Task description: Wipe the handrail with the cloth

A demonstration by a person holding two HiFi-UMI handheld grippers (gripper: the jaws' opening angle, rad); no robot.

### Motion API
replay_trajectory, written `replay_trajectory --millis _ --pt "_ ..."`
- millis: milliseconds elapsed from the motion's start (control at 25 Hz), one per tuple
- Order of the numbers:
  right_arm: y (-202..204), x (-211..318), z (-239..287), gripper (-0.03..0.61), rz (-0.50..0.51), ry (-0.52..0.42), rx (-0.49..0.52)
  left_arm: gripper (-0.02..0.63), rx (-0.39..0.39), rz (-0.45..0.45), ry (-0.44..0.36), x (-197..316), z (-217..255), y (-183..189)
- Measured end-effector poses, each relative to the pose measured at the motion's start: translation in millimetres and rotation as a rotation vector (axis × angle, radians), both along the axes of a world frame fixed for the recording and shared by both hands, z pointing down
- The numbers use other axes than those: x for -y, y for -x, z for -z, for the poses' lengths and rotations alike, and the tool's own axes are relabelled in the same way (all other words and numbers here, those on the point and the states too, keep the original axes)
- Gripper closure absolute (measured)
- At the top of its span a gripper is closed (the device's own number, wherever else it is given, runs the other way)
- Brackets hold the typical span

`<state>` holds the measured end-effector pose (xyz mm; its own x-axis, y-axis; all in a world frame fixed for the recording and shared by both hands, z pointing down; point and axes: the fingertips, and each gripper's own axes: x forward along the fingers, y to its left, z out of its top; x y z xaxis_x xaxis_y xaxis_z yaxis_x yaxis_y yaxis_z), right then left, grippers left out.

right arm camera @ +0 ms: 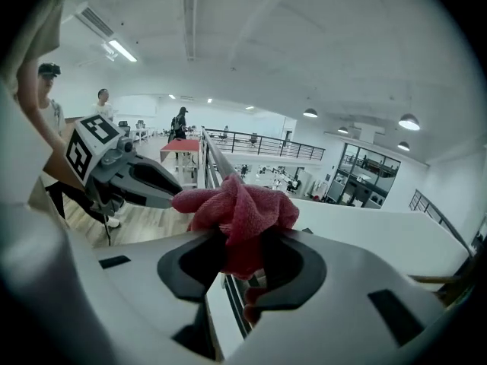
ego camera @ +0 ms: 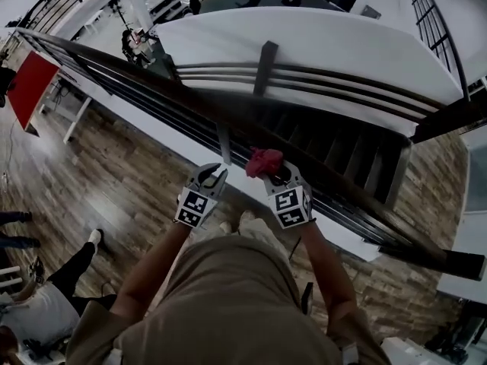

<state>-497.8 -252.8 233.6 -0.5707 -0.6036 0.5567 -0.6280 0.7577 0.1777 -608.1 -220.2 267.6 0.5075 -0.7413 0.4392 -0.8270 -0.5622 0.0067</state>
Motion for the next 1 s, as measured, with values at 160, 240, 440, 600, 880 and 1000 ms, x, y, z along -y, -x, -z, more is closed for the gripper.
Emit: replay_trajectory --millis 160,240,440,600,880,1000 --pt "8 33 -8 0.463 0.057 -0.026 -0.081 0.543 0.040 0.023 0.008 19 -6 2" --pt "18 47 -15 0.462 0.086 -0.034 -0.122 0.543 0.049 0.038 0.012 27 -10 6" --pt "46 74 -42 0.457 0.140 -0.049 -0.245 0.543 0.045 0.062 0.027 45 -21 16" --pt "67 89 -53 0.454 0.134 -0.046 -0.333 0.541 0.045 0.058 0.036 55 -21 33" --pt "110 122 -73 0.453 0.101 -0.043 -0.448 0.538 0.053 -0.019 0.037 80 -25 67" --pt "126 131 -84 0.445 0.100 -0.018 -0.473 0.538 0.053 -0.041 0.041 88 -31 78"
